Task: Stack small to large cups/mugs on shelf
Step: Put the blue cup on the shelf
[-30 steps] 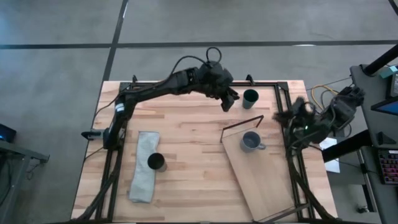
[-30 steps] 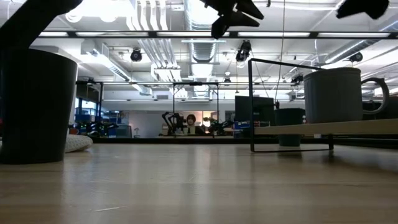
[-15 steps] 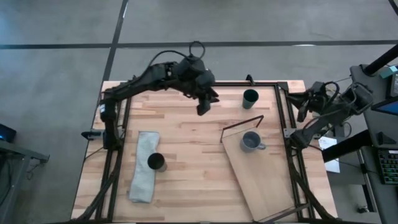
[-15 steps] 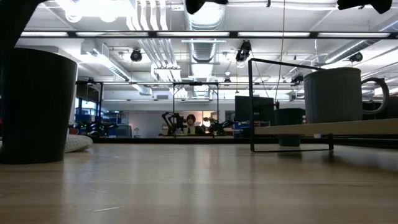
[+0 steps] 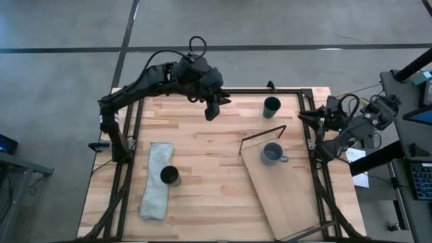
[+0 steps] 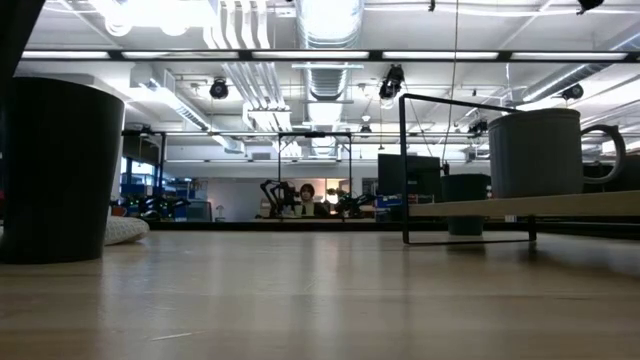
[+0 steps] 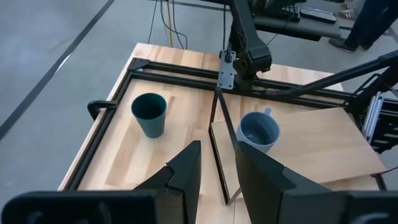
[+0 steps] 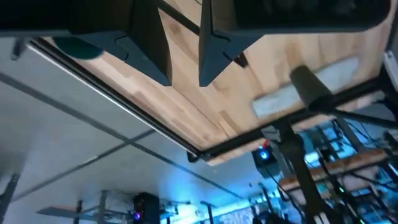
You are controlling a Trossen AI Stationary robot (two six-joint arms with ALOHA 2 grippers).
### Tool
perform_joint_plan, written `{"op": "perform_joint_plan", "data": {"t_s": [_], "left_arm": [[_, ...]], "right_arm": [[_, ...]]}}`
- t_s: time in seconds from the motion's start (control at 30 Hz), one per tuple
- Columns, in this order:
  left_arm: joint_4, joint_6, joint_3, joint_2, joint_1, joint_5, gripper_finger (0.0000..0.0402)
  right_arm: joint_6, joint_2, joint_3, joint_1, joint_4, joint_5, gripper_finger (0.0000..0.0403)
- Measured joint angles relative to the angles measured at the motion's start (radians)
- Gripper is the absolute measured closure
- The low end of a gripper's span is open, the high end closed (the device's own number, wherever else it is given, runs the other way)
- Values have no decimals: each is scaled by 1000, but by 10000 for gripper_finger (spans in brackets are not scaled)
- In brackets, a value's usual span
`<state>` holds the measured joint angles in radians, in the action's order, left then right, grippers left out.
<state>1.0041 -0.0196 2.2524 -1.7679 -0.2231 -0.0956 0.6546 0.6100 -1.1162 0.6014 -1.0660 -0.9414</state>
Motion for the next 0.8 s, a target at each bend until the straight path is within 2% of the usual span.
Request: {"op": "perform_joint_plan", "data": {"t_s": [0.13,0.3,0.37,0.57,0.67,0.8], "left_arm": [[1,0,0,0,2,0,316],[0,-1,1,0,3,0,316],[1,-2,1,0,6,0,316],[1,-2,1,0,13,0,316],[1,-2,1,2,16,-1,316],[17,-2,0,4,18,-1,316]], "right_arm": [[-83,1,5,0,167,0,328],[-348,39,36,-11,479,82,328],[-412,70,44,-35,553,95,328],[-434,159,45,-197,565,358,328],[-516,205,44,-311,594,495,328],[-589,231,23,-494,613,621,328]]}}
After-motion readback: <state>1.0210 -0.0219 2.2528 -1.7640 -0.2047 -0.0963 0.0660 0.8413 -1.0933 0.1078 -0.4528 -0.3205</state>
